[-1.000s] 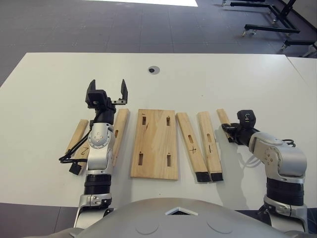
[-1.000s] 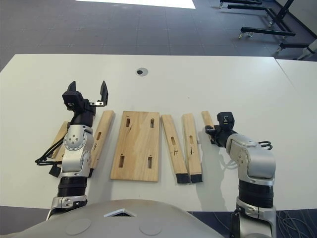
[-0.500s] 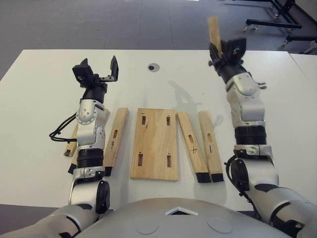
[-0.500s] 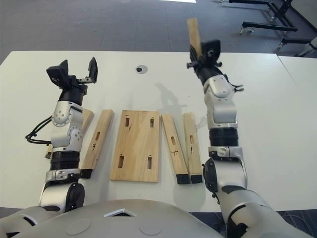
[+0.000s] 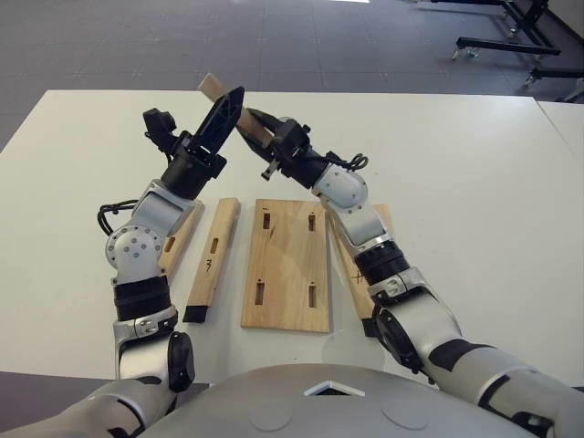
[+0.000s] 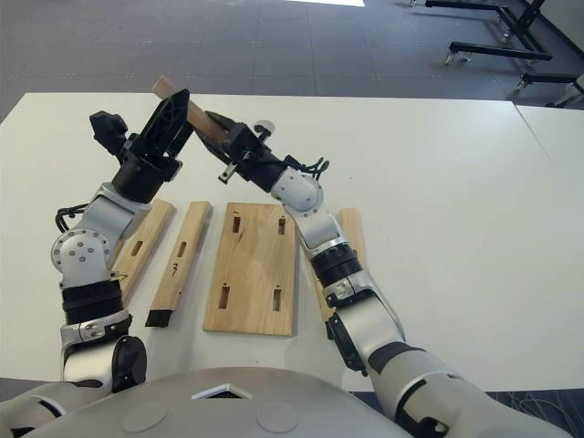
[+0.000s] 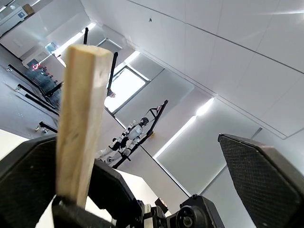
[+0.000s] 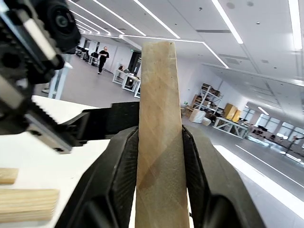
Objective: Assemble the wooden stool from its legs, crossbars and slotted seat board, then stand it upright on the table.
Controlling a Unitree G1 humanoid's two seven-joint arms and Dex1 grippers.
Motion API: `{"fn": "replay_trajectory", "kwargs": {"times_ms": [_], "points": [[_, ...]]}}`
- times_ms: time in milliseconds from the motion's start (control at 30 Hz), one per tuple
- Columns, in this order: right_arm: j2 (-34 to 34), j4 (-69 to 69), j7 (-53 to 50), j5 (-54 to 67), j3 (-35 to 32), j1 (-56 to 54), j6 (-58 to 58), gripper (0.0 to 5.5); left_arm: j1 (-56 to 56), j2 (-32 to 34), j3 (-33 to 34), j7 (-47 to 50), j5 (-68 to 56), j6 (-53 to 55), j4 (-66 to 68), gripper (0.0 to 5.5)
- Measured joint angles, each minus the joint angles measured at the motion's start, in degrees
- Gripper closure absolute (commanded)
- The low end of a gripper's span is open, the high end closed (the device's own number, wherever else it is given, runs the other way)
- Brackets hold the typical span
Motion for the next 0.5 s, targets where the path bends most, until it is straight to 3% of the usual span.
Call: {"fn": "replay_trajectory", "kwargs": {"times_ms": [133,500], "points": [[-0.71,0.0,1.84,0.0,0.07,-0.01,0.65,4.22,-0.21,-0.13,0.78,0.71,0.34,-0.67,1.83,0.1],[-1.45,-2.21,4.5,0.62,0.17,1.1,2.84,4.22,-0.27,-2.1,0.48,0.54,2.54,-2.81,3.69,1.8]]}}
